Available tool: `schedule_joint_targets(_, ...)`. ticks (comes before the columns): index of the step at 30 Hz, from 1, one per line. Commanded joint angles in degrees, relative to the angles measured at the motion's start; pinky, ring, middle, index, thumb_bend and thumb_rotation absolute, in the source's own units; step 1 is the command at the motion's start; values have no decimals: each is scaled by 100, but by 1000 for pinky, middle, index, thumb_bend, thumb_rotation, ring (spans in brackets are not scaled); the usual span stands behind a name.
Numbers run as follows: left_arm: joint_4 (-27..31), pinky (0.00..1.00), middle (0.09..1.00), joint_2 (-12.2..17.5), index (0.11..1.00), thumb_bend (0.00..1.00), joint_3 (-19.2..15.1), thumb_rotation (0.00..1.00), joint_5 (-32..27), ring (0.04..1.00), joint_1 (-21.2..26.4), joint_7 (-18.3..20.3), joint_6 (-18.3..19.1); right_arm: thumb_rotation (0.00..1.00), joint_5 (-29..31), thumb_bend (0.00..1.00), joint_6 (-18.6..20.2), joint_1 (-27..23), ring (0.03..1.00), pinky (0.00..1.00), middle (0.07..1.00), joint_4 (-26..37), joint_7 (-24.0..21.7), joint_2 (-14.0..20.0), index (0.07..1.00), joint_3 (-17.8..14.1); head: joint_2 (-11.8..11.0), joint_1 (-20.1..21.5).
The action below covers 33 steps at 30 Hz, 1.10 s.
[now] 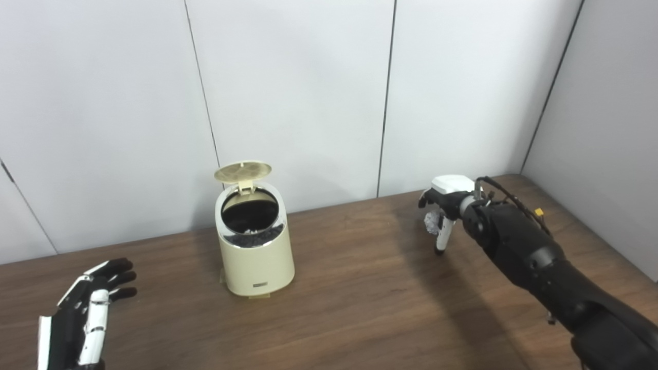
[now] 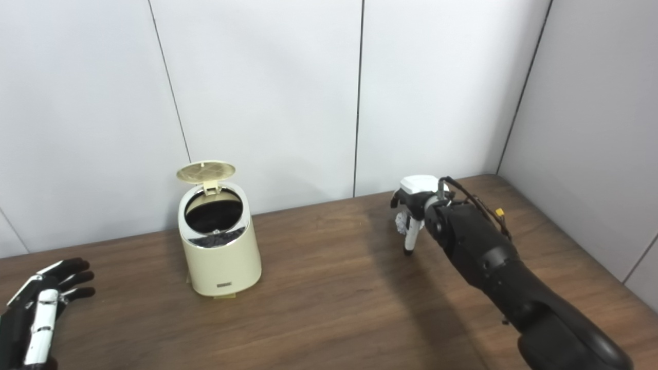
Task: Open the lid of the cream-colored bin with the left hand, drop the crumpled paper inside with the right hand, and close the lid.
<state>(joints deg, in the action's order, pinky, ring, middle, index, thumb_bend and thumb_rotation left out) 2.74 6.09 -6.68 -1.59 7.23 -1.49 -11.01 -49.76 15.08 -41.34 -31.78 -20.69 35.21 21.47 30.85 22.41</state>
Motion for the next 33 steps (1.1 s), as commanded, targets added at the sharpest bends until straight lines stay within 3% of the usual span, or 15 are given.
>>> schedule_joint_targets(1, 198, 628, 722, 42, 706, 285, -3, 689, 26, 705, 161, -1, -130, 46, -143, 847, -12, -294, 735, 621, 768, 111, -83, 248, 723, 91, 11, 4)
schedule_joint_targets(7, 157, 642, 730, 66, 715, 290, -15, 708, 67, 714, 152, -13, -172, 19, -362, 779, 269, -432, 587, 500, 648, -2, -220, 239, 648, 350, 18, 9)
schedule_joint_targets(8, 151, 640, 730, 65, 716, 289, -17, 710, 64, 714, 152, -14, -172, 10, -440, 657, 365, -446, 544, 460, 544, -9, -205, 221, 580, 389, 18, 9)
schedule_joint_targets(9, 149, 642, 731, 66, 716, 290, -22, 711, 50, 714, 152, -12, -166, 5, -489, 595, 485, -455, 488, 408, 515, -24, -162, 185, 536, 393, 27, 7)
schedule_joint_targets(12, 125, 646, 733, 85, 720, 288, -30, 722, 71, 715, 153, -15, -179, 0, -472, 533, 619, -441, 359, 284, 434, -85, 72, 108, 503, 320, 24, 22)
schedule_joint_targets(21, 73, 649, 729, 104, 719, 293, -34, 721, 46, 715, 157, -6, -179, 0, -419, 530, 670, -305, 358, 278, 413, 104, 428, 114, 490, 250, 21, 39)
schedule_joint_targets(27, 74, 630, 725, 76, 712, 276, -34, 703, 58, 705, 167, -34, -193, 0, -511, 532, 766, -327, 396, 315, 444, 248, 299, 137, 486, 285, 13, 41)
schedule_joint_targets(29, 53, 632, 726, 76, 714, 281, -30, 705, 52, 707, 174, -29, -207, 0, -573, 531, 826, -361, 367, 283, 422, 304, 187, 145, 489, 333, 15, 36)
schedule_joint_targets(33, 25, 643, 729, 84, 719, 295, -15, 721, 122, 711, 179, -41, -235, 0, -447, 532, 841, -288, 370, 283, 430, 798, -4, 177, 487, 190, 11, -6)
